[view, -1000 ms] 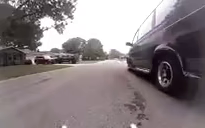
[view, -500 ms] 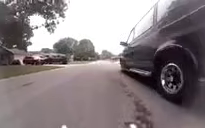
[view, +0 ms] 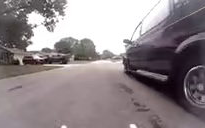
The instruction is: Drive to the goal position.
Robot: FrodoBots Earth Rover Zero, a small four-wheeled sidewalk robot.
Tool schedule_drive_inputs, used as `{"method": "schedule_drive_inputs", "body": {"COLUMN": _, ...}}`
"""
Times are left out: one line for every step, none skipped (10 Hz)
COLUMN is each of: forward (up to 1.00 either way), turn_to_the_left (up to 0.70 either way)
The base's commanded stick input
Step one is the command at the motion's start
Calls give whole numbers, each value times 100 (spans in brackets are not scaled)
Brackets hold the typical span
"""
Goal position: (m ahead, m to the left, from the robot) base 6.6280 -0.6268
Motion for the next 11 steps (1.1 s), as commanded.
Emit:
{"method": "schedule_drive_inputs", "body": {"forward": 100, "turn_to_the_left": 0}}
{"method": "schedule_drive_inputs", "body": {"forward": 100, "turn_to_the_left": 0}}
{"method": "schedule_drive_inputs", "body": {"forward": 100, "turn_to_the_left": 0}}
{"method": "schedule_drive_inputs", "body": {"forward": 100, "turn_to_the_left": 0}}
{"method": "schedule_drive_inputs", "body": {"forward": 100, "turn_to_the_left": 0}}
{"method": "schedule_drive_inputs", "body": {"forward": 100, "turn_to_the_left": 0}}
{"method": "schedule_drive_inputs", "body": {"forward": 100, "turn_to_the_left": 0}}
{"method": "schedule_drive_inputs", "body": {"forward": 100, "turn_to_the_left": 0}}
{"method": "schedule_drive_inputs", "body": {"forward": 100, "turn_to_the_left": 0}}
{"method": "schedule_drive_inputs", "body": {"forward": 100, "turn_to_the_left": 0}}
{"method": "schedule_drive_inputs", "body": {"forward": 100, "turn_to_the_left": 0}}
